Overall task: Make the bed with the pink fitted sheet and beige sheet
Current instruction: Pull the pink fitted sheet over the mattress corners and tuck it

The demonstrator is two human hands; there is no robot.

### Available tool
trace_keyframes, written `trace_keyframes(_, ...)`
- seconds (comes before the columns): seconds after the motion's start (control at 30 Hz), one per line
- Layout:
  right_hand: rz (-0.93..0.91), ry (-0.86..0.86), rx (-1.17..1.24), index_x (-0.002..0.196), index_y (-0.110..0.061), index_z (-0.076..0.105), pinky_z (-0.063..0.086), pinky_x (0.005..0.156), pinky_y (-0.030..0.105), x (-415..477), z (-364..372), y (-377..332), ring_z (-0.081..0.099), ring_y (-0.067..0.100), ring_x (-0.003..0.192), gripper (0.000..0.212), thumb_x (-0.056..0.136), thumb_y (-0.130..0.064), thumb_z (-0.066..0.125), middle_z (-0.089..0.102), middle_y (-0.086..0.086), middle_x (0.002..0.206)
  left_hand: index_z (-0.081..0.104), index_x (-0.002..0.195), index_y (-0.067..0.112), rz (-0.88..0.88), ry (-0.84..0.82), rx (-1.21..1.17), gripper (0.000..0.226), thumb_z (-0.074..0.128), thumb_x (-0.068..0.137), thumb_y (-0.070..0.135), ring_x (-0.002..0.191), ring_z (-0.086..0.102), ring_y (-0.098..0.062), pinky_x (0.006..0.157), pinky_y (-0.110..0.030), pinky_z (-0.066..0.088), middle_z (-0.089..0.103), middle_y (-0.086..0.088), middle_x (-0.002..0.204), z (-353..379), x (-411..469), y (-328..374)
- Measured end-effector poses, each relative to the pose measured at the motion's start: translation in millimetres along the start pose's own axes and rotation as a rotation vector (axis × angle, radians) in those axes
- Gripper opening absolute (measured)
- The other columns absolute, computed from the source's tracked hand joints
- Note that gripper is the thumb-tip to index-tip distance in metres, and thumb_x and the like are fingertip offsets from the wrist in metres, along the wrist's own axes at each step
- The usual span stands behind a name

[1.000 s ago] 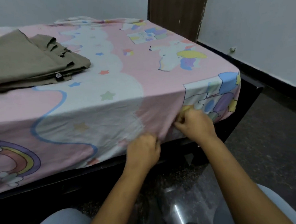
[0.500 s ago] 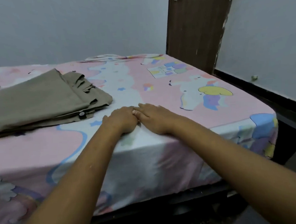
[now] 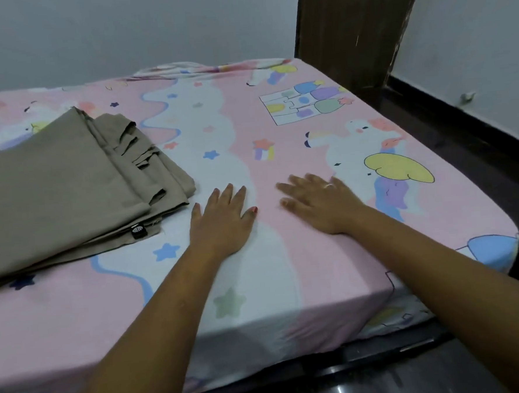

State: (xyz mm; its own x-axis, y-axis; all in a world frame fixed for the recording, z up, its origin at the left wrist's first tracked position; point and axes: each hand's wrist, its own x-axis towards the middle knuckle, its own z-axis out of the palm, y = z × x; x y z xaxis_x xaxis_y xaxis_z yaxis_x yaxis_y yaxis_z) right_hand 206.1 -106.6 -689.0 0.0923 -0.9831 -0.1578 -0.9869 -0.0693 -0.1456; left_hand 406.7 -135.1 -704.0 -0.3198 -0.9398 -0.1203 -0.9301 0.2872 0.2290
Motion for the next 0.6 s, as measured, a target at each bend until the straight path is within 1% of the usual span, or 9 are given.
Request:
trace_keyframes(0.13,0.233,0.053,-0.122,0.148,-0.044,0.013,0.007,0.116,0.048,-35.9,-13.6,60.9,0.009,0.015,0.147,0.054,0.097,-0.058,0.019,0.01,-0.014,0.159,-0.001,0.152,0.026,-0.029,-0.069,0.015,0.062,0.014,0.098,0.053,0.147,-0.008,-0.022,0.117,-0.047,0.0,-0.006,0.004,0.16,-0.2,-34.8,25.3)
trace_keyframes(0.2,0.43,0.052,-0.178,0.149,-0.044,0.011,0.008,0.115,0.051,-61.5,-27.4,94.2,0.011,0.019,0.146,0.056,0.095,-0.061,0.017,0.011,-0.012,0.159,-0.005,0.151,0.024,-0.026,-0.165,0.014,0.065,0.013,0.098,0.055,0.146,-0.009,-0.024,0.116,-0.048,0.0,-0.009,0.003,0.16,-6.2,-58.8,44.8)
trace_keyframes(0.23,0.556,0.013,-0.19,0.15,-0.043,0.009,0.008,0.115,0.053,-74.7,-35.7,109.3,0.012,0.022,0.146,0.058,0.095,-0.062,0.015,0.011,-0.01,0.159,-0.007,0.151,0.024,-0.028,-0.241,0.008,0.066,0.014,0.097,0.056,0.146,-0.01,-0.024,0.116,-0.049,-0.001,-0.011,0.002,0.159,-9.7,-70.6,53.3)
trace_keyframes(0.3,0.792,-0.14,-0.157,0.151,-0.038,0.005,0.006,0.115,0.056,-110.5,-66.6,126.8,0.008,0.026,0.147,0.062,0.095,-0.062,0.01,0.009,-0.005,0.16,-0.009,0.151,0.026,-0.01,-0.438,-0.032,0.067,0.015,0.097,0.057,0.146,-0.012,-0.023,0.115,-0.051,-0.002,-0.014,0.003,0.159,-31.5,-95.0,72.5)
trace_keyframes(0.33,0.837,-0.2,-0.16,0.152,-0.036,0.005,0.005,0.115,0.056,-130.9,-83.5,126.7,0.007,0.026,0.147,0.062,0.096,-0.061,0.011,0.009,-0.004,0.16,-0.009,0.151,0.028,0.009,-0.518,-0.046,0.065,0.016,0.098,0.056,0.146,-0.012,-0.022,0.115,-0.052,-0.003,-0.013,0.004,0.159,-47.0,-108.9,81.8)
trace_keyframes(0.37,0.827,-0.222,-0.176,0.152,-0.036,0.007,0.006,0.115,0.056,-150.9,-99.7,121.5,0.008,0.025,0.147,0.061,0.096,-0.06,0.013,0.01,-0.004,0.16,-0.008,0.151,0.03,0.022,-0.559,-0.058,0.063,0.017,0.098,0.055,0.146,-0.011,-0.021,0.115,-0.052,-0.002,-0.011,0.005,0.159,-65.5,-124.2,91.1)
trace_keyframes(0.43,0.746,-0.224,-0.167,0.151,-0.036,0.01,0.01,0.115,0.055,-188.2,-128.6,95.4,0.011,0.023,0.147,0.058,0.098,-0.057,0.019,0.013,-0.006,0.16,-0.004,0.151,0.032,0.026,-0.576,-0.099,0.061,0.02,0.099,0.052,0.147,-0.008,-0.02,0.116,-0.052,-0.001,-0.007,0.006,0.16,-104.6,-153.4,109.1)
trace_keyframes(0.53,0.685,-0.333,0.069,0.151,-0.036,0.009,0.009,0.115,0.058,-237.3,-181.1,35.0,0.007,0.023,0.147,0.057,0.099,-0.054,0.023,0.01,-0.006,0.16,-0.001,0.151,0.032,-0.039,-0.618,-0.201,0.058,0.021,0.1,0.048,0.147,-0.004,-0.022,0.116,-0.052,0.001,-0.003,0.004,0.16,-173.0,-192.8,139.9)
trace_keyframes(0.6,0.602,-0.361,0.119,0.151,-0.038,0.005,0.006,0.114,0.059,-253.5,-210.3,3.7,0.003,0.023,0.148,0.058,0.099,-0.055,0.022,0.006,-0.006,0.161,0.003,0.151,0.031,-0.06,-0.631,-0.251,0.058,0.023,0.1,0.048,0.146,0.002,-0.024,0.117,-0.051,0.005,0.001,0.002,0.16,-204.9,-208.9,157.3)
